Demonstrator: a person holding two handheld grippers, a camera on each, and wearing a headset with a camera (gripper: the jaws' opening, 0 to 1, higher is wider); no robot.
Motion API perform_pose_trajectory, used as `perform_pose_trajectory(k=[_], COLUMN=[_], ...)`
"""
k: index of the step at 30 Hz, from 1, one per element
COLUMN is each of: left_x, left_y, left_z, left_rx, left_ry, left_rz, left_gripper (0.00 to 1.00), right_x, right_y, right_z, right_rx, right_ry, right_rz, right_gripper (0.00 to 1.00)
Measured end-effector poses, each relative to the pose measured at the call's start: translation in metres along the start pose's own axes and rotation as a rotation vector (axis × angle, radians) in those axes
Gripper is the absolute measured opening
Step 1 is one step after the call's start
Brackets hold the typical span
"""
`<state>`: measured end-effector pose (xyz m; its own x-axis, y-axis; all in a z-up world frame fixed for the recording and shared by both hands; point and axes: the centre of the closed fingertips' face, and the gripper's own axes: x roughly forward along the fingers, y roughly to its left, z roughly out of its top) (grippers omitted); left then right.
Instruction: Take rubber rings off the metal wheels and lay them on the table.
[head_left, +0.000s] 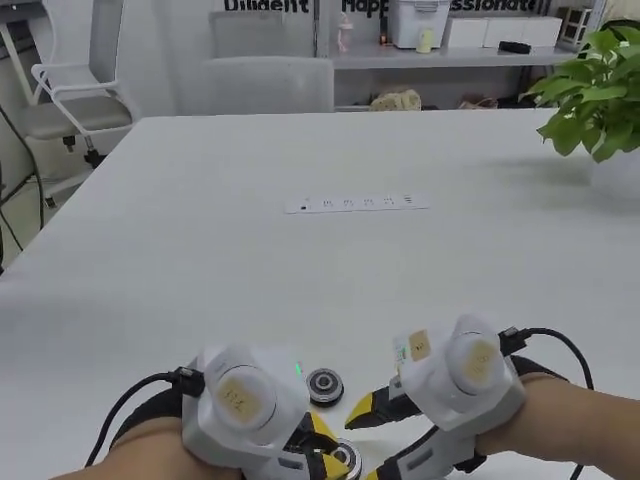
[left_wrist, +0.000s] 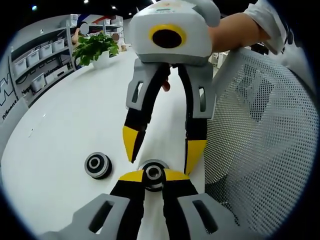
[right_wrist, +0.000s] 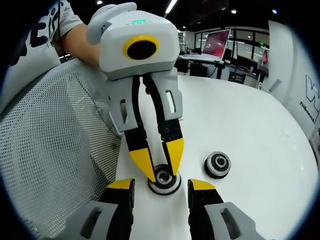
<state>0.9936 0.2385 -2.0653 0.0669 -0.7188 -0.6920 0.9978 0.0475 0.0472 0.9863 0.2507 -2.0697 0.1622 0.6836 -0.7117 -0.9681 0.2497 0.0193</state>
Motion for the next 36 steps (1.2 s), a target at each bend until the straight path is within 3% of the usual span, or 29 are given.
perform_pose_trajectory(k=[4,19,36], left_x=[0.000,0.000,0.000], left_y=[0.000,0.001,0.000], left_z=[0.000,0.000,0.000], left_rx=[-0.002,-0.003,-0.006], left_ry=[-0.003,-0.008,-0.010], left_rz=[0.000,-0.001,0.001], left_gripper=[0.07,0.07,0.07], right_x=[0.003,0.005,0.006], right_y=[-0.002,-0.005,-0.005], right_z=[0.000,-0.008,-0.010], right_rx=[0.019,0.138,0.180], right_ry=[0.005,-0.057,-0.079], right_rz=[-0.002,-0.009,0.000], right_gripper=[0.40,0.35,0.26])
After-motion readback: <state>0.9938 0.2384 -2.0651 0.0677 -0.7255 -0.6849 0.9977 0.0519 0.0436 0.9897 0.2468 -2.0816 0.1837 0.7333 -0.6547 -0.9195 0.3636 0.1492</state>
